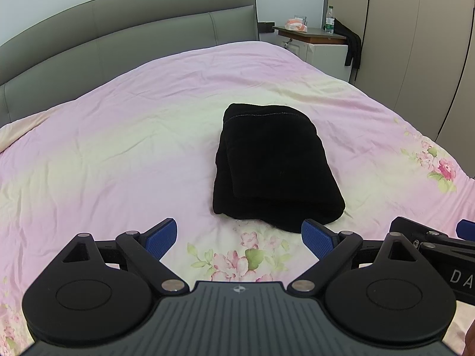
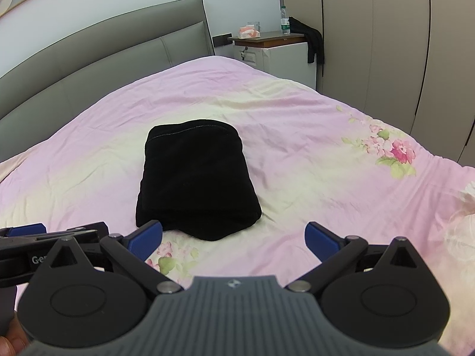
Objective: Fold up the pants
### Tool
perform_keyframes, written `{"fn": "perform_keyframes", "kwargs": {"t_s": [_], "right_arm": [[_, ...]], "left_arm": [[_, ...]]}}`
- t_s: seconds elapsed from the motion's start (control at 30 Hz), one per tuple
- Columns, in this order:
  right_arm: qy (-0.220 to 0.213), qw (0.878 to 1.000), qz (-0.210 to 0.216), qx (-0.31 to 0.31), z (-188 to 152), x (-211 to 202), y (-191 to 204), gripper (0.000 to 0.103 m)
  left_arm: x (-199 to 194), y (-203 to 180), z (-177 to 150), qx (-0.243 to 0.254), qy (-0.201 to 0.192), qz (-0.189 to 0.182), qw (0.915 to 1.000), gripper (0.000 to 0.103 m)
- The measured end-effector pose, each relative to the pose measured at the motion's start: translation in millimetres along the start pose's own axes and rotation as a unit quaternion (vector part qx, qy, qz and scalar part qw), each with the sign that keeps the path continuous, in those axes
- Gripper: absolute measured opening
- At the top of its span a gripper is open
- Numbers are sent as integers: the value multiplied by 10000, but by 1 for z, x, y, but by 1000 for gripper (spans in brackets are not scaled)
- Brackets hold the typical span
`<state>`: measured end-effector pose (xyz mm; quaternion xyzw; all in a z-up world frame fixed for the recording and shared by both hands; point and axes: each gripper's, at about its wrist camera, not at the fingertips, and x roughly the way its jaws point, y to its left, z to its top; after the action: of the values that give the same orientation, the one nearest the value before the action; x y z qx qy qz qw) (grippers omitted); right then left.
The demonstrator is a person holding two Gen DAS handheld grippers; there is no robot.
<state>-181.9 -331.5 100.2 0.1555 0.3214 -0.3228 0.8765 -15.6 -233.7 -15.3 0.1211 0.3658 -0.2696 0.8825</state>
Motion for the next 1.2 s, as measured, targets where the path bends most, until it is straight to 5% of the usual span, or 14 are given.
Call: {"fn": "perform_keyframes", "kwargs": {"t_s": [1.2], "right_arm": [[10, 10000, -43, 65, -5, -3, -1, 98]], "left_arm": [[-1, -2, 0, 88, -33, 29, 10000, 103]]}}
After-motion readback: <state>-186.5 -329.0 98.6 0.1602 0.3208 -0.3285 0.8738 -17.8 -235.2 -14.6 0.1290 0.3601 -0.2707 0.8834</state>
